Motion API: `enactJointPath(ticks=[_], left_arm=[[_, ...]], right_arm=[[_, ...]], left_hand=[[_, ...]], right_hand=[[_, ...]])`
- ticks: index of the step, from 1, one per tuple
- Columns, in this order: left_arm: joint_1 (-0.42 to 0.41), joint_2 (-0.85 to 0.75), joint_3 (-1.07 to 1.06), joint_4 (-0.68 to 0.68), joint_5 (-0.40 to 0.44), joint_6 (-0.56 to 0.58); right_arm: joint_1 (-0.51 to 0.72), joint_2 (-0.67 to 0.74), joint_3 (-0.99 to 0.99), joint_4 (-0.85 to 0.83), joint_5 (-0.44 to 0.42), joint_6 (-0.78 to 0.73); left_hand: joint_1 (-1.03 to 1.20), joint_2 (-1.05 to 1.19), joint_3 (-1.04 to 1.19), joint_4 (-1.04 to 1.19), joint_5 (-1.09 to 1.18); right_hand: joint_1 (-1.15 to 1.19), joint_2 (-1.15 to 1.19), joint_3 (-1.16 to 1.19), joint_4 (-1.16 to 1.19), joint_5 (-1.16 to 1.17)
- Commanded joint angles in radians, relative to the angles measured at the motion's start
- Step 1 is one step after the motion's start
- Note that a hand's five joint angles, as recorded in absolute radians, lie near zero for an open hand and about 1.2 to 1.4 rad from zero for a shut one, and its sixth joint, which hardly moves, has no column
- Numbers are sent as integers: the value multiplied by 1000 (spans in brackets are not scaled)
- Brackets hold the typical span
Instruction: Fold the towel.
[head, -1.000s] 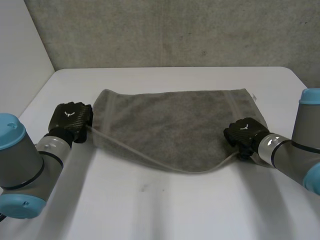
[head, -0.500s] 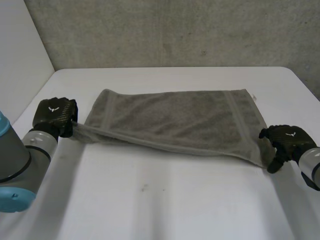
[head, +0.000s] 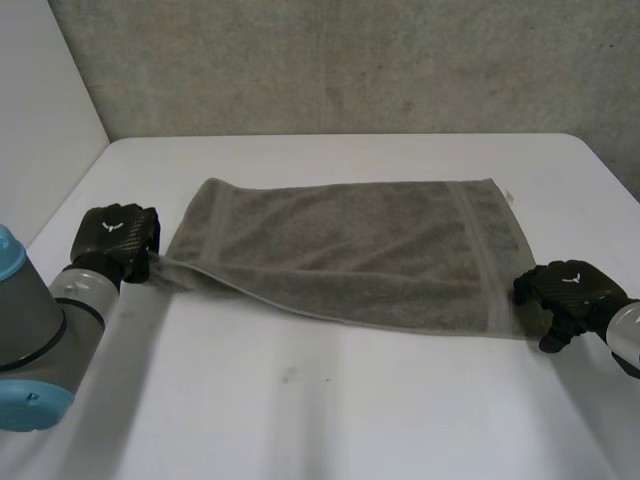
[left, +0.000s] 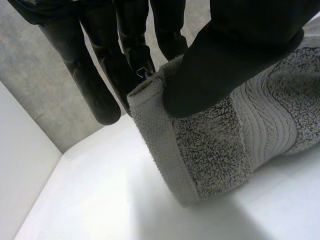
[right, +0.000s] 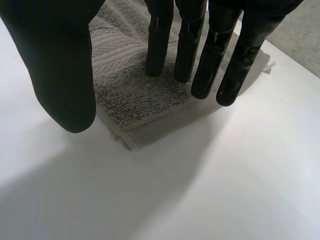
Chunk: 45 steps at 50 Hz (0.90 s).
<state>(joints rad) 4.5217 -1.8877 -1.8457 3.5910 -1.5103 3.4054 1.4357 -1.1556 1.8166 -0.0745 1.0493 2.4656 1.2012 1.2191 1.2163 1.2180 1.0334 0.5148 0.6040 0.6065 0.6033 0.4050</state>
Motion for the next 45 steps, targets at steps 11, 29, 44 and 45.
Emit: enactJointPath(ticks=[11, 29, 44, 45], left_arm=[[-1, -2, -6, 0, 1, 0], [-3, -5, -4, 0, 2, 3], [-6, -4, -4, -24, 1, 8], [-6, -4, -4, -24, 1, 8]], right_arm=[[8, 62, -46, -42, 3, -2], [34, 114, -115, -68, 9, 7], [39, 50, -126, -99, 34, 75], [38, 50, -126, -99, 34, 75]], left_hand=[[195, 177, 180, 178, 188], [195, 177, 180, 178, 188], [195, 177, 180, 178, 188], [195, 177, 180, 178, 188]], right_hand=[[374, 285, 282, 286, 309], [583, 494, 491, 495, 518], [881, 792, 790, 793, 817], [881, 792, 790, 793, 817]])
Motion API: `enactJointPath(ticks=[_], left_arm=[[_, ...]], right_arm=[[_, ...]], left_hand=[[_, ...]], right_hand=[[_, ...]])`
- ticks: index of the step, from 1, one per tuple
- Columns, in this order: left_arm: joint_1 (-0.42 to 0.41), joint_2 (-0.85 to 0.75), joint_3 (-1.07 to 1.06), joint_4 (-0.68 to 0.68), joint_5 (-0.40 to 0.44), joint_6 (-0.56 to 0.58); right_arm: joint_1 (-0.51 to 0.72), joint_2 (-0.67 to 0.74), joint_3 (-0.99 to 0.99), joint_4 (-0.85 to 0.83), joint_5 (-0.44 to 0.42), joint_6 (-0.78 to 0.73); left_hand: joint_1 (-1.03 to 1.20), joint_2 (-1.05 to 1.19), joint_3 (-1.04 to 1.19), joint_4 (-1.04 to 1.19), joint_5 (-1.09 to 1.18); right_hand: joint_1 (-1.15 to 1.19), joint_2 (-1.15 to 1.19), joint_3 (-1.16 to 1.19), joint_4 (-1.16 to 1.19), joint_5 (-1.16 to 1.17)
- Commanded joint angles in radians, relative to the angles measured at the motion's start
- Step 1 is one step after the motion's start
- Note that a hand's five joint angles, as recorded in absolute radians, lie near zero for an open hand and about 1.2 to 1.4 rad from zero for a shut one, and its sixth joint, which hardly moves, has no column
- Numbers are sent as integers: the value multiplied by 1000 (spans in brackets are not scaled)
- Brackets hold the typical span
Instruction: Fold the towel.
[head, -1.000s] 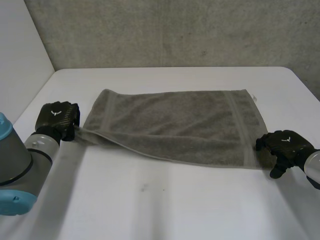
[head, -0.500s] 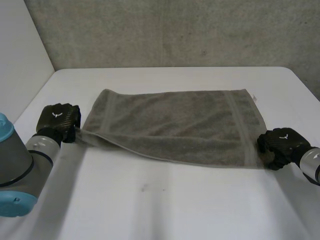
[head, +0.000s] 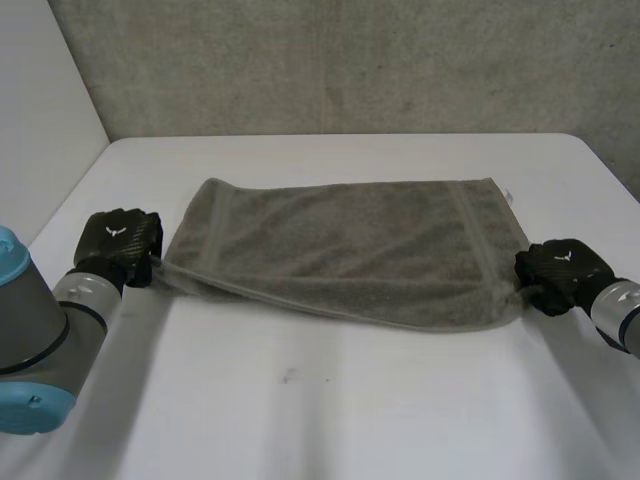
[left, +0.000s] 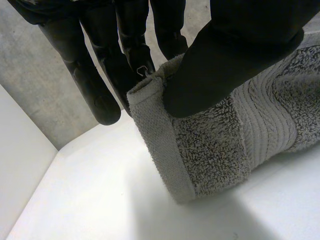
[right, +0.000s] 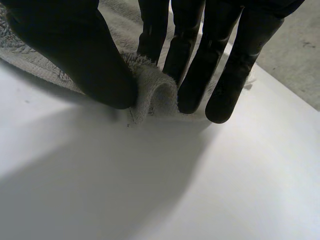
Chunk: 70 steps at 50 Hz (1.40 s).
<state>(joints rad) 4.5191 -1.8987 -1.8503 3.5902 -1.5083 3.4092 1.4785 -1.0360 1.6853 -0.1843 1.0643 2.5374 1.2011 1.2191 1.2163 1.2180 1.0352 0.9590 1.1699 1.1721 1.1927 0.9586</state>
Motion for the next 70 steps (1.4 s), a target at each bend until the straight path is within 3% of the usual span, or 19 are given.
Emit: enactJointPath(ticks=[1, 5, 10, 13, 16, 18, 21, 23, 26, 35, 40, 43, 45, 50, 55, 63, 70], left_arm=[[-5, 15, 0, -48, -1, 5], [-12, 32, 2, -126, 0, 28], [-26, 113, -12, -289, -1, 91], [-21, 179, -49, -395, -6, 120], [-9, 262, -84, -492, -7, 144], [-1, 308, -104, -545, -7, 159], [9, 398, -136, -659, -3, 197], [6, 463, -154, -763, 3, 228], [0, 481, -158, -798, 3, 232], [12, 460, -77, -731, 10, 234], [14, 314, 11, -614, 25, 236], [12, 208, 88, -562, 26, 236], [11, 148, 129, -544, 28, 236], [-20, -96, 337, -516, 23, 229], [-40, -259, 495, -489, 20, 228], [-46, -417, 640, -334, 23, 237], [-54, -461, 674, -237, 26, 237]], right_arm=[[-6, -105, 13, 20, 23, 3], [-9, -176, 28, 88, 34, 0], [-72, -288, 27, 395, 13, -31], [-103, -314, 33, 465, 10, -63], [-153, -355, 59, 589, 10, -195], [-190, -409, 97, 720, 31, -360], [-221, -440, 117, 796, 31, -436], [-297, -502, 154, 944, 10, -561], [-343, -550, 160, 1017, -6, -640], [-353, -546, 93, 1000, -119, -626], [-314, -397, -16, 894, -121, -459], [-233, -282, -118, 829, -81, -324], [-137, -187, -218, 780, -3, -235], [-41, -49, -343, 695, 109, -146], [0, 51, -429, 597, 151, -51], [83, 166, -529, 462, 239, 6], [111, 215, -559, 359, 298, 9]], left_hand=[[195, 177, 180, 178, 187], [195, 177, 180, 178, 187], [195, 177, 180, 178, 187], [195, 177, 180, 178, 187], [195, 177, 180, 178, 187], [195, 177, 180, 178, 187], [195, 177, 180, 178, 187], [195, 177, 180, 178, 187], [195, 177, 180, 178, 187], [195, 177, 180, 178, 187], [195, 177, 180, 178, 187], [195, 177, 180, 178, 187], [195, 177, 180, 178, 187], [195, 177, 180, 178, 187], [195, 177, 180, 178, 187], [195, 177, 180, 178, 187], [195, 177, 180, 178, 187]], right_hand=[[437, 226, 224, 204, 263], [437, 226, 224, 204, 263], [437, 226, 224, 204, 263], [437, 226, 224, 204, 263], [437, 226, 224, 204, 263], [437, 226, 224, 204, 263], [437, 226, 224, 204, 263], [437, 226, 224, 204, 263], [437, 226, 224, 204, 263], [437, 226, 224, 204, 263], [437, 226, 224, 204, 263], [437, 226, 224, 204, 263], [437, 226, 224, 204, 263], [437, 226, 224, 204, 263], [437, 226, 224, 204, 263], [437, 226, 224, 204, 263], [437, 226, 224, 204, 263]])
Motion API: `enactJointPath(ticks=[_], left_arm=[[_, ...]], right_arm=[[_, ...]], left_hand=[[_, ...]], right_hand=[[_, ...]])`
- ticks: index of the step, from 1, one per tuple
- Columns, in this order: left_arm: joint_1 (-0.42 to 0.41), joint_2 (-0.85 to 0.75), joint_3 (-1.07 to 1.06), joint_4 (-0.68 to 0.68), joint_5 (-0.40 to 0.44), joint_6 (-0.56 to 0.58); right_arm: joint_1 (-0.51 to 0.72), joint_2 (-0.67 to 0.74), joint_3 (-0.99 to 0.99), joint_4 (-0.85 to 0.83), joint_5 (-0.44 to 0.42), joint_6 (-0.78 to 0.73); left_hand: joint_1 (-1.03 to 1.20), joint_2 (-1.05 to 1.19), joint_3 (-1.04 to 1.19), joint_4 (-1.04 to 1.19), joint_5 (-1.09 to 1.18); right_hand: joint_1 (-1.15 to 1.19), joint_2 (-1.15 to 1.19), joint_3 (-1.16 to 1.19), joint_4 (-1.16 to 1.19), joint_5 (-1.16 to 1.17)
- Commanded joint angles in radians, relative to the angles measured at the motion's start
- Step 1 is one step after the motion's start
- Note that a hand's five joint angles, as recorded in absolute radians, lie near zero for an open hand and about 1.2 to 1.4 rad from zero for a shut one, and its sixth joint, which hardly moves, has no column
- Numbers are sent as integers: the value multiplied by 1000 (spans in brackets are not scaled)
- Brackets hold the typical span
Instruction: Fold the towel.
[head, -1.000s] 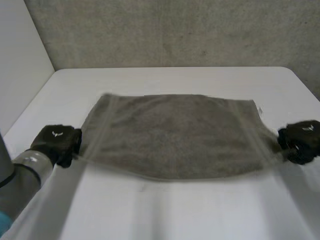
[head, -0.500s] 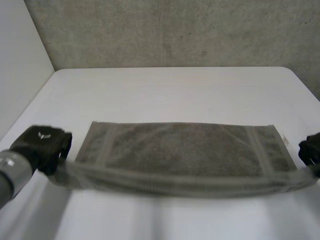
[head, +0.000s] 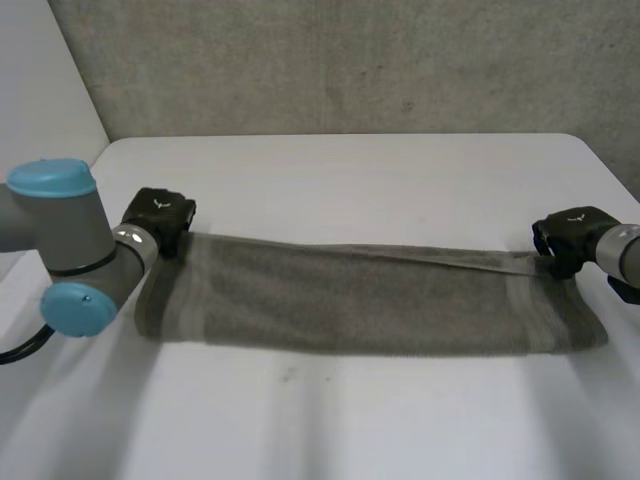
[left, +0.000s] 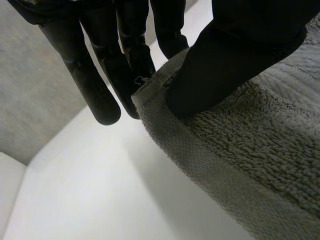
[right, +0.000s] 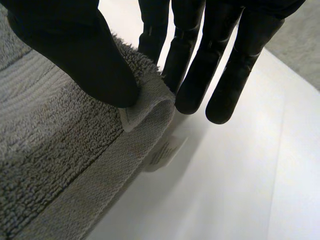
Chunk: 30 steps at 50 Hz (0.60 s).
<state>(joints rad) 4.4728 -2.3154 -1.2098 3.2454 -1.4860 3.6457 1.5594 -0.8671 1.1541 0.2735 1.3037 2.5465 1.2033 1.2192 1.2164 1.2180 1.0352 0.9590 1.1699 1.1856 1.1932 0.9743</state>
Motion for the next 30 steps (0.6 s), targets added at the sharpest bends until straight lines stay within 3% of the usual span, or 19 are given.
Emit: enactJointPath(ticks=[1, 11, 12, 13, 14, 15, 16, 18, 19, 30], left_arm=[[-10, -47, 33, 117, 6, 1], [-24, -71, 21, 198, 6, 1], [-26, -72, 15, 215, 6, 1], [-26, -72, 15, 215, 6, 1], [-29, -72, 7, 227, 4, 2], [-29, -72, 7, 227, 4, 2], [-32, -72, -7, 237, 3, 2], [-37, -67, -19, 244, 3, 4], [-40, -61, -28, 250, 3, 4], [-60, 97, -108, 251, -10, -15]], right_arm=[[36, 52, -30, -121, 65, 0], [60, 56, -30, -238, 115, 3], [67, 54, -30, -247, 123, 3], [67, 54, -30, -247, 123, 3], [74, 54, -30, -250, 132, 4], [77, 51, -30, -250, 140, 14], [77, 51, -30, -250, 140, 14], [80, 28, -22, -250, 149, 56], [80, 28, -22, -250, 149, 57], [71, -254, 136, -292, 129, 205]], left_hand=[[193, 177, 180, 178, 187], [193, 177, 180, 178, 187], [193, 177, 180, 178, 187], [193, 177, 180, 178, 187], [-373, -389, -386, -388, -380], [-379, -395, -392, -394, -386], [-1029, -1045, -1042, -1044, -1035], [-925, -941, -938, -940, -932], [-1029, -1045, -1042, -1044, -1035], [-1029, -1045, -1042, -1044, -1035]], right_hand=[[437, 226, 211, 203, 247], [437, 226, 211, 203, 247], [-73, -284, -300, -307, -263], [-78, -289, -305, -313, -268], [-654, -865, -880, -888, -844], [-784, -995, -1011, -1019, -974], [-784, -995, -1011, -1019, -974], [-784, -995, -1011, -1019, -974], [-784, -995, -1011, -1019, -974], [-784, -995, -1011, -1019, -974]])
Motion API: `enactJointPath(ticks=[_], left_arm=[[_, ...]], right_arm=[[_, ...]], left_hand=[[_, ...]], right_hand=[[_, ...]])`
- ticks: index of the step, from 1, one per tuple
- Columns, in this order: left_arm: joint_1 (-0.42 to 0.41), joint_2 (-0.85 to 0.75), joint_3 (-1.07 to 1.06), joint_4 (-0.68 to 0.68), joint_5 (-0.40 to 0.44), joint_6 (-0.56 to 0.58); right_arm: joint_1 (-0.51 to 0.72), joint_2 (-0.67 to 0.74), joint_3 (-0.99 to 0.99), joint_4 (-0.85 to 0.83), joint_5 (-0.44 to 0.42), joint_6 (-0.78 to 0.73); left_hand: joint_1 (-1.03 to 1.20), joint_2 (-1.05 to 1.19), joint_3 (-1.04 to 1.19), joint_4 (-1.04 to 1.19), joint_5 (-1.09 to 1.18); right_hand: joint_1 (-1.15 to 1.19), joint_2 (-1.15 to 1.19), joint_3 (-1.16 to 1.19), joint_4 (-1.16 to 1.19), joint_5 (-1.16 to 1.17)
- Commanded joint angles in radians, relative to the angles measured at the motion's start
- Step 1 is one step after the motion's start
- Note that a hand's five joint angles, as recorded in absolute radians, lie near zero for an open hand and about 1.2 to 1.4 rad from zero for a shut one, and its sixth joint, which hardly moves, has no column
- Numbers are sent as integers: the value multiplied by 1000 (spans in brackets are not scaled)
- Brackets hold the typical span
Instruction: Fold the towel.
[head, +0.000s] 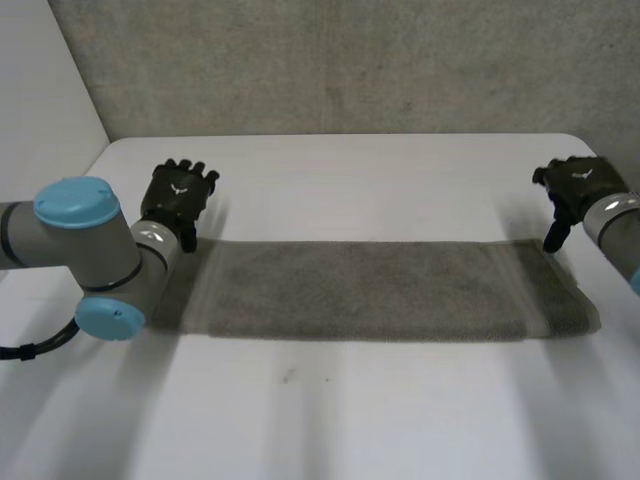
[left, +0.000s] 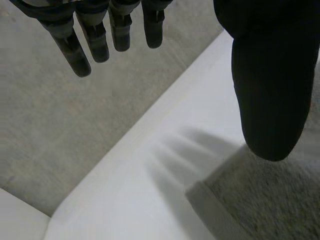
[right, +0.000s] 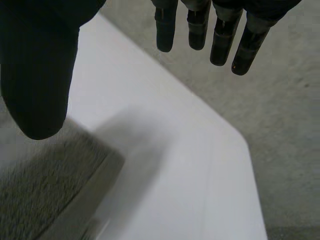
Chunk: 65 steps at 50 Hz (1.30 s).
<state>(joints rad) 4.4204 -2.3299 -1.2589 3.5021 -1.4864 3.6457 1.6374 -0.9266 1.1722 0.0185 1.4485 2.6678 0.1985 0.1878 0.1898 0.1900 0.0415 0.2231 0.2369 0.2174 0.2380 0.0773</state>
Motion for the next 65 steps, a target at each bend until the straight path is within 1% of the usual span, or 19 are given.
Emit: enactJointPath(ticks=[1, 4, 6, 7, 9, 10, 12, 13, 17, 18, 20, 26, 33, 48, 53, 54, 55, 59, 65], left_arm=[[-7, 139, -86, -11, -9, -16], [-7, 179, -117, -15, -9, -22], [-6, 289, -202, -17, -9, -57], [-6, 290, -203, -17, -9, -58], [-4, 386, -287, -17, -8, -134], [-4, 386, -287, -17, -8, -134], [5, 476, -367, -18, -9, -238], [5, 477, -367, -18, -9, -239], [11, 575, -474, -21, -5, -398], [11, 575, -474, -21, -5, -398], [20, 609, -534, -38, -6, -464], [22, 629, -588, -63, -9, -503], [24, 623, -614, -61, -28, -506], [24, 612, -619, -58, -38, -500], [22, 612, -620, -57, -38, -500], [22, 612, -620, -57, -38, -500], [22, 610, -620, -58, -40, -500], [22, 610, -620, -58, -40, -500], [22, 612, -620, -58, -40, -498]], right_arm=[[-7, -236, 154, -52, -26, 87], [-7, -300, 239, -60, -69, 86], [-8, -326, 280, -55, -101, 81], [-8, -327, 280, -55, -102, 81], [-13, -397, 372, -49, -161, 78], [-13, -397, 372, -49, -161, 78], [-40, -464, 475, -61, -212, 57], [-40, -465, 475, -61, -212, 57], [-126, -506, 633, -113, -275, -31], [-126, -506, 633, -114, -275, -31], [-157, -503, 722, -172, -307, -92], [-177, -474, 787, -230, -312, -134], [-220, -379, 802, -285, -321, -152], [-248, -276, 770, -307, -316, -215], [-249, -256, 759, -308, -313, -220], [-251, -247, 748, -308, -303, -220], [-254, -241, 738, -308, -298, -220], [-281, -239, 721, -312, -275, -218], [-356, -232, 650, -305, -166, -255]], left_hand=[[-24, -13, -15, -15, -42], [-24, -13, -15, -15, -42], [-24, -13, -15, -15, -42], [-24, -13, -15, -15, -42], [-24, -13, -15, -15, -42], [-24, -13, -15, -15, -42], [-24, -13, -15, -15, -42], [-24, -13, -15, -15, -42], [-24, -13, -15, -15, -42], [-24, -13, -15, -15, -42], [-24, -13, -15, -15, -42], [-24, -13, -15, -15, -42], [-24, -13, -15, -15, -42], [-24, -13, -15, -15, -42], [-24, -13, -15, -15, -42], [-24, -13, -15, -15, -42], [-24, -13, -15, -15, -42], [-24, -13, -15, -15, -42], [-24, -13, -15, -15, -42]], right_hand=[[-49, -62, -43, -63, -77], [-49, -62, -43, -63, -77], [-49, -62, -43, -63, -77], [-49, -62, -43, -63, -77], [-49, -62, -43, -63, -77], [-49, -62, -43, -63, -77], [-49, -62, -43, -63, -77], [-49, -62, -43, -63, -77], [166, 152, 172, 151, 137], [167, 153, 173, 152, 138], [325, 311, 331, 310, 296], [361, 347, 367, 346, 332], [596, 582, 601, 581, 567], [631, 617, 637, 616, 602], [866, 852, 872, 851, 837], [1125, 1111, 1130, 1110, 1096], [1173, 1159, 1178, 1158, 1144], [1173, 1159, 1179, 1158, 1144], [1173, 1159, 1179, 1158, 1144]])
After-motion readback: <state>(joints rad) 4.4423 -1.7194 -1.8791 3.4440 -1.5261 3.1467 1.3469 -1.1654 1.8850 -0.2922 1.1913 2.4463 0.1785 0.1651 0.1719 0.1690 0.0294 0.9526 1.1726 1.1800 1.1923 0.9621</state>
